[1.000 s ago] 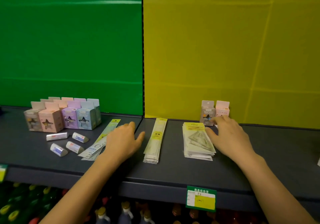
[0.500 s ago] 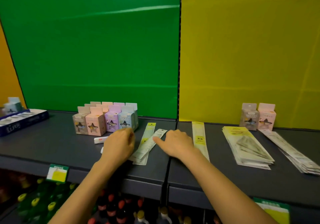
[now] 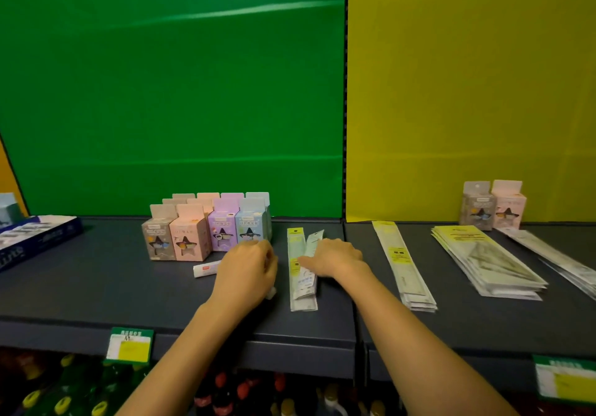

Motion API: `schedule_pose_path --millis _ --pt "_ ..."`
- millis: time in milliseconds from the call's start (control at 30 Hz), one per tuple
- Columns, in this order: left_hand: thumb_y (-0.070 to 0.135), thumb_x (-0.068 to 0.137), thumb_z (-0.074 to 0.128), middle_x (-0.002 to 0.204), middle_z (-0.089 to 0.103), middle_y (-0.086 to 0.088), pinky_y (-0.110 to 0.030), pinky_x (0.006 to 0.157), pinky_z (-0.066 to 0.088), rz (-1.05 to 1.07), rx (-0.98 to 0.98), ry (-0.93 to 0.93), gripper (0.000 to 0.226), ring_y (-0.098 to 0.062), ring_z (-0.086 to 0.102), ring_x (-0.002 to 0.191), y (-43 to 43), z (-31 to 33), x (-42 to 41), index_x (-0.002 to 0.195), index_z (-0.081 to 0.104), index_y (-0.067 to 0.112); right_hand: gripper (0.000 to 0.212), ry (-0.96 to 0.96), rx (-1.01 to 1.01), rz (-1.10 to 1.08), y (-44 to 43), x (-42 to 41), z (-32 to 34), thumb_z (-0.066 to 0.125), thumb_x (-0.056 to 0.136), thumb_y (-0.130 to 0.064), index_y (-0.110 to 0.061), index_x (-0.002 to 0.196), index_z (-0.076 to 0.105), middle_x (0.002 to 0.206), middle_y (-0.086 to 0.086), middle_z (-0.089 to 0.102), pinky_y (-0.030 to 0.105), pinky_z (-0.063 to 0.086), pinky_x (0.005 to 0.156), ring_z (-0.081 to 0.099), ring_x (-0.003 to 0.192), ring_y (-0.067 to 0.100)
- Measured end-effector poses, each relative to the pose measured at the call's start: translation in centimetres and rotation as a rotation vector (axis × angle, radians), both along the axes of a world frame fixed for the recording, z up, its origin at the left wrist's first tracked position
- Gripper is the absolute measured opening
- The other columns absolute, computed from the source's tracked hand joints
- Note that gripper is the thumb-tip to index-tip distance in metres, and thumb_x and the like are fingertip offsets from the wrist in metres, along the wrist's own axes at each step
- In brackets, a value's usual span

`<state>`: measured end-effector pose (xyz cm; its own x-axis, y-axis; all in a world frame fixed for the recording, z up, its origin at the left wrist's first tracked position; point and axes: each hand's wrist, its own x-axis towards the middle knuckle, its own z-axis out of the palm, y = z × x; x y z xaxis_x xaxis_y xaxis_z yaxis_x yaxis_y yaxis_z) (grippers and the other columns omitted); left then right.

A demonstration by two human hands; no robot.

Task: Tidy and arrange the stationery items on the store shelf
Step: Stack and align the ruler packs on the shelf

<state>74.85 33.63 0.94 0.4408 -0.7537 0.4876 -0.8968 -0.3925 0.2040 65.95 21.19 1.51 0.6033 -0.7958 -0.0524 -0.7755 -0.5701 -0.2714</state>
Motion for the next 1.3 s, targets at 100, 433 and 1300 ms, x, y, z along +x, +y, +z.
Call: schedule_pose_path --millis 100,433,1300 --pt "0.027 0.092 0.045 0.105 0.066 -0.012 -0.036 0.079 0.046 0.008 0.076 -0.029 0.027 -0.029 0.057 0.098 -1.3 0.1 -0.5 0.098 0.061 0.006 0.049 -0.116 0.072 -0.007 -0.7 -0.7 0.4 0.039 0.093 -0.039 -0.004 0.127 0.047 0.129 0.016 0.054 0.037 0.044 0.090 0.052 0.115 0.035" --pt "0.046 0.092 0.039 0.127 0.054 -0.017 -0.037 0.096 0.037 0.166 0.395 -0.170 0.051 -0.031 0.047 0.119 -6.2 -0.5 -3.2 0.118 0.055 0.005 0.044 -0.449 -0.013 -0.031 -3.0 -7.2 2.3 0.036 0.094 -0.043 -0.014 0.123 0.053 0.124 0.012 0.060 0.043 0.048 0.090 0.058 0.106 0.034" --pt "0.032 0.084 0.048 0.090 0.055 -0.014 -0.032 0.075 0.038 -0.416 -0.005 0.704 0.028 -0.023 0.050 0.079 -8.9 4.8 -7.6 0.085 0.054 0.005 0.032 -0.713 -0.038 -0.179 -5.6 -19.9 3.8 0.049 0.092 -0.038 -0.009 0.100 0.061 0.090 0.009 0.067 0.036 0.050 0.067 0.065 0.083 0.027"
